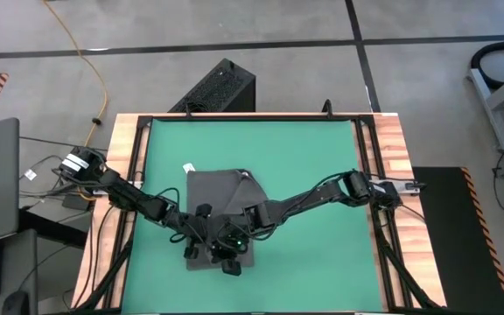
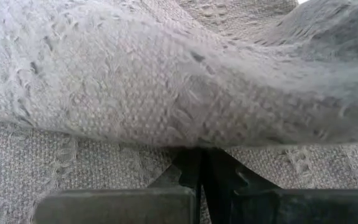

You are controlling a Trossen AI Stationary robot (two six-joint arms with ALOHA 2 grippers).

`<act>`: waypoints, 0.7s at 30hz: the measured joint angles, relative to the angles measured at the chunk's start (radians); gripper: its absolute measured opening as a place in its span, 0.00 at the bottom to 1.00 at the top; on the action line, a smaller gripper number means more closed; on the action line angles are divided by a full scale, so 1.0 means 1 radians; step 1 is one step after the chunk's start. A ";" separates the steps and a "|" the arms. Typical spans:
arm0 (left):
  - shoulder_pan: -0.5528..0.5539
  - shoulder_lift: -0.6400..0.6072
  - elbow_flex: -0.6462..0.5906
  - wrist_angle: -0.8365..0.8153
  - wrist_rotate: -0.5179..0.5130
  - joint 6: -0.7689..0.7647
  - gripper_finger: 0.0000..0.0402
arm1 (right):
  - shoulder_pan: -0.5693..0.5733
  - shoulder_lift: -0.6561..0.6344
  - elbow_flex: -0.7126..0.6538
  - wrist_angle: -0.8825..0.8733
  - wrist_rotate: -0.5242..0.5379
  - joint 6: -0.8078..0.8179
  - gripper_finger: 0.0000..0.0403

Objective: Roll towel
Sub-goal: Fold the microfiber towel

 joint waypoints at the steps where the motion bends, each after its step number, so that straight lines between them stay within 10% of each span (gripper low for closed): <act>1: 0.000 0.000 0.000 0.000 0.000 0.000 0.00 | 0.000 0.000 0.000 0.000 0.000 0.000 0.19; 12: 0.000 -0.007 0.000 -0.020 -0.002 -0.015 0.00 | 0.001 0.000 0.000 0.006 0.005 0.012 0.52; 21: 0.001 -0.151 -0.002 -0.166 -0.044 -0.033 0.00 | 0.019 0.000 -0.003 -0.149 0.097 0.022 0.51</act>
